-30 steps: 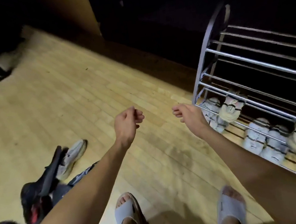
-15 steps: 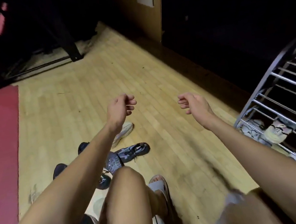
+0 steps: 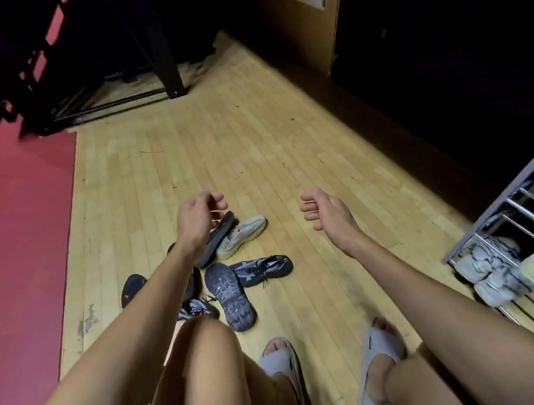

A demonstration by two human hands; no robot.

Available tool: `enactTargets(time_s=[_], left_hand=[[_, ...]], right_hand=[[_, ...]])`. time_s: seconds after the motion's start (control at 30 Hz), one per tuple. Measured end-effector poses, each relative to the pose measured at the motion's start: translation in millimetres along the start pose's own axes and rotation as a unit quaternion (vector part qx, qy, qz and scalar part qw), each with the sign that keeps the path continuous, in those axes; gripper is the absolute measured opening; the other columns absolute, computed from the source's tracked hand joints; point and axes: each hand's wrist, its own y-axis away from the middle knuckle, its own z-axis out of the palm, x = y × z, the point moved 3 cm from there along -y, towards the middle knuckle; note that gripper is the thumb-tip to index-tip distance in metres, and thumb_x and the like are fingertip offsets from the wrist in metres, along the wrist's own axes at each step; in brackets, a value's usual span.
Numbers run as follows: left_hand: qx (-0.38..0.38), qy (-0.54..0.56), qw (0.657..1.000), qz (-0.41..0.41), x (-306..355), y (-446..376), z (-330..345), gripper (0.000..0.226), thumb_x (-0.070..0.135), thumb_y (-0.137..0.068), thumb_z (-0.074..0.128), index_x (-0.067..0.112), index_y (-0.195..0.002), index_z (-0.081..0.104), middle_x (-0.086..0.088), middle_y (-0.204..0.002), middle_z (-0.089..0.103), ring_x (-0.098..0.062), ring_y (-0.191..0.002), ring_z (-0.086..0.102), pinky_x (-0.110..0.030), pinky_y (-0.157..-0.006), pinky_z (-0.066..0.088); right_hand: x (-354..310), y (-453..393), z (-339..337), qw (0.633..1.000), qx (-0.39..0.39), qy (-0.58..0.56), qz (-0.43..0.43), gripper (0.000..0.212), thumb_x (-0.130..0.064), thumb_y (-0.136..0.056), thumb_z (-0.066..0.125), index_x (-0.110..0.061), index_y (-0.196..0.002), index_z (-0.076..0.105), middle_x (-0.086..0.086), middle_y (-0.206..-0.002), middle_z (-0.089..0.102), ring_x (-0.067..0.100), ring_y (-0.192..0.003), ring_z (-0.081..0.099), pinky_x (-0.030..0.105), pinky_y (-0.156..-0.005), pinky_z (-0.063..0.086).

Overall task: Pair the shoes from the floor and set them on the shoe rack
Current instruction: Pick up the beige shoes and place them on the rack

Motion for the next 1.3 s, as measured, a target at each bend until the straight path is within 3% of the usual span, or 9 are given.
enactTargets(time_s=[0.2,0.33,0.43,0.53,0.67,0.8,1.03,1.2,1.3], left_hand=[[0.013,0.009,0.999,-0.044,-46.5,-47.7,-0.9,0.032,0.018,-0.103,0.035,0.002,-0.105,0.063,-0.006,-0.081,0.065,-0.013,-0.064,0.052,-0.021,-0.057,0.041],[0.002,0.000,0.998,-0.064,-77.0,-78.3,18.0,0.032,0.017,-0.103,0.035,0.004,-0.100,0.064,-0.007,-0.079,0.064,-0.012,-0.062,0.054,-0.014,-0.049,0.044],[-0.012,0.002,0.998,-0.069,-98.9,-98.5,32.5,0.035,0.017,-0.102,0.036,0.009,-0.085,0.065,-0.006,-0.074,0.065,-0.014,-0.063,0.053,-0.022,-0.056,0.041],[-0.027,-0.008,0.996,-0.079,-121.7,-120.0,40.3,0.034,0.020,-0.102,0.036,0.012,-0.087,0.066,-0.006,-0.078,0.067,-0.016,-0.067,0.054,-0.027,-0.062,0.041],[-0.034,-0.027,0.995,-0.091,-153.2,-144.2,48.4,0.035,0.022,-0.102,0.036,0.012,-0.087,0.067,-0.007,-0.080,0.067,-0.017,-0.067,0.054,-0.028,-0.061,0.040],[-0.036,-0.039,0.993,-0.103,-183.4,-166.5,57.7,0.036,0.023,-0.103,0.037,0.013,-0.084,0.066,-0.007,-0.078,0.065,-0.015,-0.064,0.051,-0.026,-0.058,0.037],[-0.023,-0.045,0.979,-0.195,-239.5,-210.6,64.3,0.044,0.033,-0.103,0.028,0.018,-0.081,0.063,-0.003,-0.076,0.066,-0.019,-0.068,0.054,-0.030,-0.063,0.040],[-0.042,-0.148,0.955,-0.254,-293.7,-244.9,53.2,0.038,0.035,-0.102,0.032,0.011,-0.101,0.062,-0.007,-0.091,0.066,-0.020,-0.073,0.057,-0.032,-0.067,0.043],[-0.048,-0.200,0.937,-0.282,-313.1,-261.3,45.1,0.031,0.034,-0.103,0.036,0.014,-0.116,0.056,-0.010,-0.103,0.064,-0.023,-0.080,0.058,-0.036,-0.077,0.048]], right_hand=[[21.2,-31.3,29.6,0.999,-0.027,0.024,0.039,0.040,-0.045,-0.099,0.034,-0.025,-0.115,0.065,-0.003,-0.110,0.068,0.014,-0.099,0.063,0.042,-0.097,0.050],[33.2,-50.4,42.1,0.996,-0.047,0.038,0.057,0.046,-0.050,-0.095,0.034,-0.024,-0.117,0.065,-0.004,-0.112,0.065,0.018,-0.106,0.061,0.045,-0.100,0.048],[45.9,-66.8,49.9,0.993,-0.067,0.058,0.076,0.048,-0.051,-0.096,0.033,-0.024,-0.121,0.064,-0.003,-0.118,0.065,0.020,-0.111,0.060,0.046,-0.103,0.046],[59.8,-88.5,56.6,0.990,-0.074,0.074,0.090,0.049,-0.051,-0.097,0.033,-0.023,-0.125,0.062,-0.002,-0.122,0.065,0.021,-0.112,0.059,0.046,-0.104,0.045],[85.6,-119.3,64.1,0.989,-0.069,0.070,0.110,0.049,-0.054,-0.094,0.034,-0.025,-0.119,0.063,-0.003,-0.117,0.065,0.019,-0.109,0.061,0.046,-0.102,0.047],[118.9,-151.7,76.6,0.987,-0.076,0.066,0.127,0.050,-0.054,-0.098,0.032,-0.025,-0.126,0.061,-0.001,-0.125,0.064,0.019,-0.113,0.059,0.045,-0.105,0.045],[172.4,-199.5,116.1,0.980,-0.095,0.060,0.166,0.048,-0.055,-0.092,0.032,-0.022,-0.105,0.064,-0.002,-0.113,0.066,0.022,-0.105,0.061,0.049,-0.101,0.047],[214.1,-232.3,143.1,0.973,-0.108,0.066,0.193,0.047,-0.056,-0.094,0.031,-0.024,-0.109,0.063,0.002,-0.114,0.066,0.024,-0.107,0.061,0.048,-0.102,0.046],[234.5,-245.8,156.8,0.971,-0.110,0.066,0.201,0.051,-0.055,-0.092,0.032,-0.022,-0.111,0.065,0.005,-0.114,0.067,0.025,-0.106,0.061,0.048,-0.102,0.046]])
